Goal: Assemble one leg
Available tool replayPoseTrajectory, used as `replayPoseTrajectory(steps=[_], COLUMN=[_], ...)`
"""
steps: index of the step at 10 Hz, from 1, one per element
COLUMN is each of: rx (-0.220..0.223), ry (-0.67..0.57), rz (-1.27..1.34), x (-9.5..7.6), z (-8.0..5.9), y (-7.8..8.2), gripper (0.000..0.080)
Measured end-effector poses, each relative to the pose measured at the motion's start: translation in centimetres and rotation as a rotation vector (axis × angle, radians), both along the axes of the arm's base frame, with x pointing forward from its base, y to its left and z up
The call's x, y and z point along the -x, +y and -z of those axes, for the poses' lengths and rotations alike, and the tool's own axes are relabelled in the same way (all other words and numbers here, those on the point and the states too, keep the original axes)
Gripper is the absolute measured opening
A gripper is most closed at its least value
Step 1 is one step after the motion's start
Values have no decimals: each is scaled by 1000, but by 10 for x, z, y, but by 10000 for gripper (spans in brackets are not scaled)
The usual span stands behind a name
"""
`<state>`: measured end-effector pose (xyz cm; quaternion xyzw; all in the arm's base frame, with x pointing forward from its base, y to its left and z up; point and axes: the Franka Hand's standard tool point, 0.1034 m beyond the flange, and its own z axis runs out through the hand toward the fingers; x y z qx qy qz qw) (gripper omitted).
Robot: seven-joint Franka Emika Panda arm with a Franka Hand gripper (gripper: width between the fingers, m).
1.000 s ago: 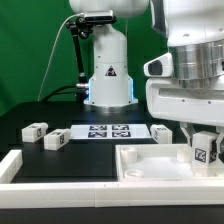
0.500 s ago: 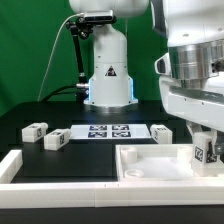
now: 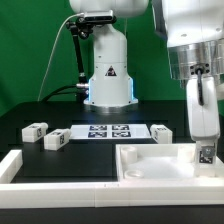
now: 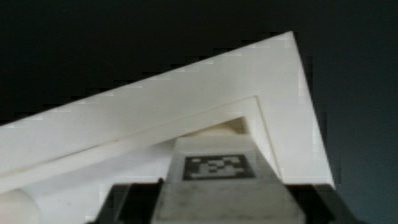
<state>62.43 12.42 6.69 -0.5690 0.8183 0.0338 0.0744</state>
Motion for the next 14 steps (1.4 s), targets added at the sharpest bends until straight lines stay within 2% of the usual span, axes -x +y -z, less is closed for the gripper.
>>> replayPoseTrajectory(steps=[4,5,6,7,8,9,10,14], rx=[-1,-20,-20,-20,-20,-20,-20,-20], ry=[4,4,0,0,0,0,0,0], rz=[91,100,71,71,70,69,69,69], x=[-1,0,0,0,0,0,0,0], z=[0,0,0,0,0,0,0,0], y=[-3,2,2,2,2,2,2,2], gripper=[303,303,479,592,592,637,647,649])
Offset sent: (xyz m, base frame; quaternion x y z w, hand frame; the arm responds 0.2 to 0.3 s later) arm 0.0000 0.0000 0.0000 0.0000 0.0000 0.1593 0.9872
